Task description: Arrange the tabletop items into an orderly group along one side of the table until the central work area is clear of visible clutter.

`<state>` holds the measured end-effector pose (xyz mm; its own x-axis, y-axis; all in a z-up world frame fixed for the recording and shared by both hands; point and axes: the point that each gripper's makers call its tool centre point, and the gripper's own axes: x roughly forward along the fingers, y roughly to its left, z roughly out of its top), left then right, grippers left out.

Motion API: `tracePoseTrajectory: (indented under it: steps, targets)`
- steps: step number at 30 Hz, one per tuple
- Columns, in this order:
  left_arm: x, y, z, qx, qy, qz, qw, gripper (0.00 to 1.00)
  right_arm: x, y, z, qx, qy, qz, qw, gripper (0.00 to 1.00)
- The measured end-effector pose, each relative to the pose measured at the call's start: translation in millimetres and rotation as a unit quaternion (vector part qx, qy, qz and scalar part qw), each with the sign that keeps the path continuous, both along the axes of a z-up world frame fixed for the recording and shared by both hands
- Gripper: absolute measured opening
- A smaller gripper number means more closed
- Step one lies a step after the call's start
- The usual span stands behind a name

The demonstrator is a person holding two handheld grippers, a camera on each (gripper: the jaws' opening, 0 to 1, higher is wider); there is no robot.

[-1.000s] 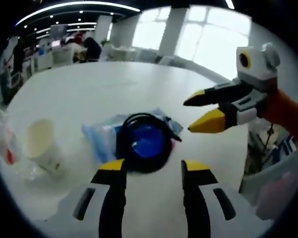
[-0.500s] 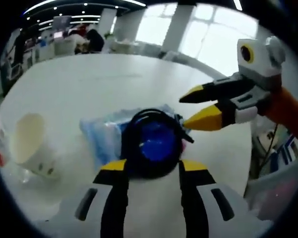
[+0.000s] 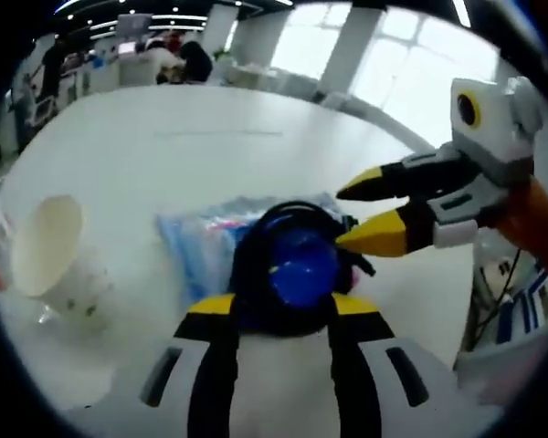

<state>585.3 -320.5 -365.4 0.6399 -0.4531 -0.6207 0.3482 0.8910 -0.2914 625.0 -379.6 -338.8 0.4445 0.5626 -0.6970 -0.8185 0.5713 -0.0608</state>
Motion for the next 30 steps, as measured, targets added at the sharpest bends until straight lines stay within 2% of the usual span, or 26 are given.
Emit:
tracePoseTrajectory:
  steps: [6, 13, 18, 30]
  targets:
    - [2.4, 1, -2.6, 0.018, -0.006, 0.017, 0.9997, 0.33, 4, 2, -9.8, -0.021, -0.002, 0.010, 0.9997, 0.29]
    - [3.5, 0, -3.0, 0.019, -0.008, 0.017, 0.9996, 0.33, 9, 1, -22.1, -0.032, 0.010, 0.005, 0.9994, 0.27]
    - [3.4, 1, -4.5, 0.018, -0.006, 0.017, 0.9997, 0.33, 10, 1, -24.7, -0.031, 0.016, 0.001, 0.9994, 0.18]
    - [3.8, 0, -6.6, 0.022, -0.005, 0.017, 0.9996, 0.32, 15, -2, -29.2, -0.027, 0.021, -0.013, 0.9993, 0.12]
